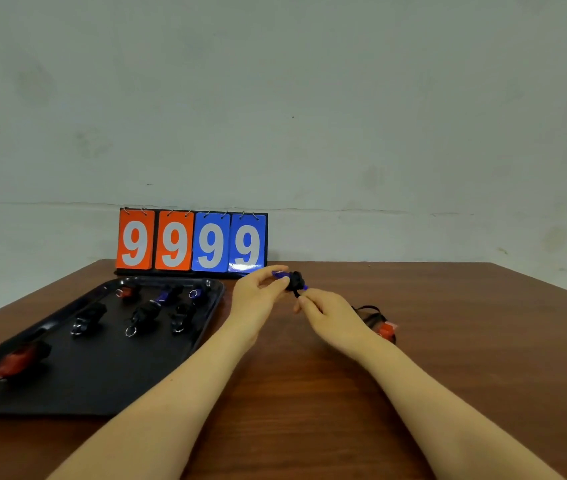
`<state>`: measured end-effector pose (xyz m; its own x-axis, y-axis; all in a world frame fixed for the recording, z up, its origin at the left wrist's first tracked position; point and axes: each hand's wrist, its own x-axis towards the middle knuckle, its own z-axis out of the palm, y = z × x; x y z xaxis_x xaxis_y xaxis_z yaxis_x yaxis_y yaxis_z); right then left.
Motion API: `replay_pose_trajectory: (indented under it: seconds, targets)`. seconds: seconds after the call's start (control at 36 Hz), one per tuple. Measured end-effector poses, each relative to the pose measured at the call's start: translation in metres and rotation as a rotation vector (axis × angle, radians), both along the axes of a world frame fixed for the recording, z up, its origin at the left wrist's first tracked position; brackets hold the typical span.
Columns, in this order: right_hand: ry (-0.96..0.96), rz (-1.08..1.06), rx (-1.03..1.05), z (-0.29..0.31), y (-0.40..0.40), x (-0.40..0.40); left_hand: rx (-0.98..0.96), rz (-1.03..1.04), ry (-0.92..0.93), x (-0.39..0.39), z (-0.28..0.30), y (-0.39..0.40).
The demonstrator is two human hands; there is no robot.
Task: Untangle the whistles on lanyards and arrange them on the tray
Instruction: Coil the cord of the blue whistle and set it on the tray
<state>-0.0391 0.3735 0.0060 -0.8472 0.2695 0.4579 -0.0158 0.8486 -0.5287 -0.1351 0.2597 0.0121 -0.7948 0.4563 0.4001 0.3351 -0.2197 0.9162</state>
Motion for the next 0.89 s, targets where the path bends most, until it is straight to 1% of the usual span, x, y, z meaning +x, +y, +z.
replay_pose_trajectory:
  seconds: [0.08, 0.31, 0.47, 0.53, 0.58, 0.64, 0.69, 0.75, 0.83, 0.89]
  targets:
    - [-0.007, -0.023, 0.044, 0.001, 0.001, 0.001, -0.056, 0.043, 0.097, -0.001, -0.001, 0.001]
    - [0.048, -0.074, 0.07, 0.005, 0.004, 0.004, -0.222, 0.162, 0.297, -0.004, -0.001, 0.004]
    - [0.151, -0.147, 0.057, 0.003, 0.012, 0.002, -0.298, 0.168, 0.309, -0.004, 0.001, 0.001]
    - [0.2, -0.167, 0.009, 0.004, 0.014, 0.003, -0.273, 0.129, 0.257, -0.002, 0.003, -0.001]
    - [0.239, -0.179, -0.077, 0.006, 0.013, 0.004, -0.216, 0.051, 0.149, 0.002, 0.005, -0.002]
    - [0.271, -0.167, -0.221, 0.009, 0.011, 0.007, -0.138, -0.071, -0.016, 0.007, 0.008, -0.004]
    - [0.299, -0.115, -0.401, 0.013, 0.007, 0.01, -0.027, -0.218, -0.189, 0.011, 0.01, -0.005]
    - [0.316, -0.053, -0.539, 0.016, 0.003, 0.012, 0.09, -0.339, -0.337, 0.014, 0.01, -0.005]
    - [0.311, 0.001, -0.664, 0.018, -0.002, 0.013, 0.195, -0.472, -0.459, 0.017, 0.011, -0.003]
    - [0.292, 0.019, -0.691, 0.018, -0.004, 0.012, 0.257, -0.504, -0.512, 0.021, 0.012, -0.003]
